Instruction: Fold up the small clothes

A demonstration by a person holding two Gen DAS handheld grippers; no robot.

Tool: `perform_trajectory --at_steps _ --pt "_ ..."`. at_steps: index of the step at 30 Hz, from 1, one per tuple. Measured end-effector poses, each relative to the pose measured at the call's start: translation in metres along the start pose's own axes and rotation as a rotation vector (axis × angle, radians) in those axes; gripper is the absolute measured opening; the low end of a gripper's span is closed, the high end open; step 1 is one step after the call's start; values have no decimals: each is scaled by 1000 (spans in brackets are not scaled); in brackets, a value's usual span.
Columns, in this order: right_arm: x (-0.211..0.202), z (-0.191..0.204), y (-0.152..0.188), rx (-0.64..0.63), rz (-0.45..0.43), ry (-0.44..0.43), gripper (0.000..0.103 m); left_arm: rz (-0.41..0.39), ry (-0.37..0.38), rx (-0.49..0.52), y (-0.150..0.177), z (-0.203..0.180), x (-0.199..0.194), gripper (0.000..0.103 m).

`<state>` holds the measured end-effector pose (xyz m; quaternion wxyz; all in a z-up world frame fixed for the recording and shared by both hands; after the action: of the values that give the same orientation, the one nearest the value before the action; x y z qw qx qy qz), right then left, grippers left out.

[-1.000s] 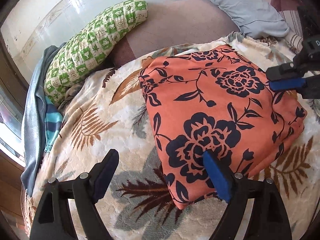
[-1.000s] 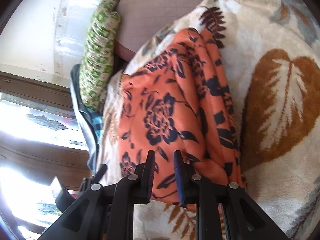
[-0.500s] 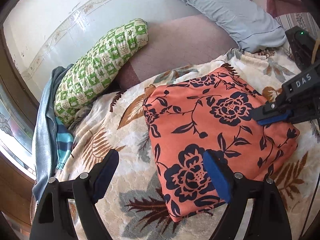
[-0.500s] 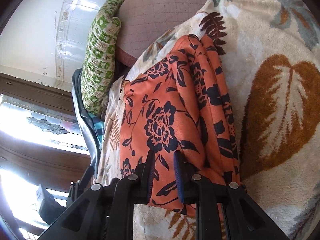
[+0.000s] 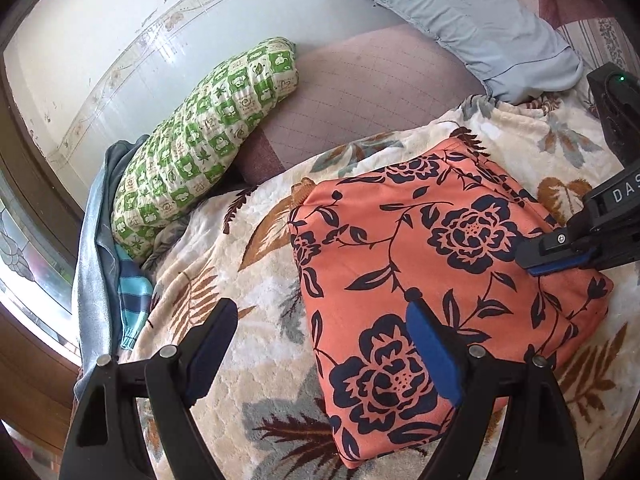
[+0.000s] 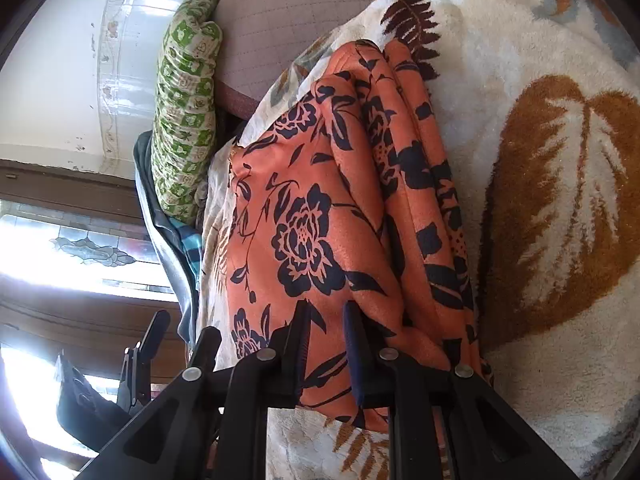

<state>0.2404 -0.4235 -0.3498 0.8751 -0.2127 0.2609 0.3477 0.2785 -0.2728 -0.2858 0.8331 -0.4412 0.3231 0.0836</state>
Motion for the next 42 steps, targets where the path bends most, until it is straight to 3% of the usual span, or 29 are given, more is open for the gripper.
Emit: perform_trajectory --at_steps 6,10,18,23,42 --pt "-12 18 -7 -56 -76 -32 22 3 -26 -29 -3 15 5 87" --pt "1 5 -4 -31 -39 44 20 -5 -72 -73 -6 43 1 87" --pt "9 4 -4 -43 -39 55 20 -65 -207 -210 -12 123 -31 87" --pt "12 6 -3 -48 -39 62 20 -92 -250 -253 -10 151 -50 87" --pt "14 6 -2 -47 -27 61 20 -105 -260 -263 -13 153 -60 87"
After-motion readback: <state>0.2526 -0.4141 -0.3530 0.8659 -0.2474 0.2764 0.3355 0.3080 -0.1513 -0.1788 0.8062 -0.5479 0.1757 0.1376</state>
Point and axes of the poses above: each gripper's, at about its wrist camera, not at the fingertips, and x roughly the way its jaws point, z to its left, y to its underside, the point moved 7 cm from there along x, roughly the way its jaws point, and after that the axes turned 3 degrees about -z, right-handed, at the moved point
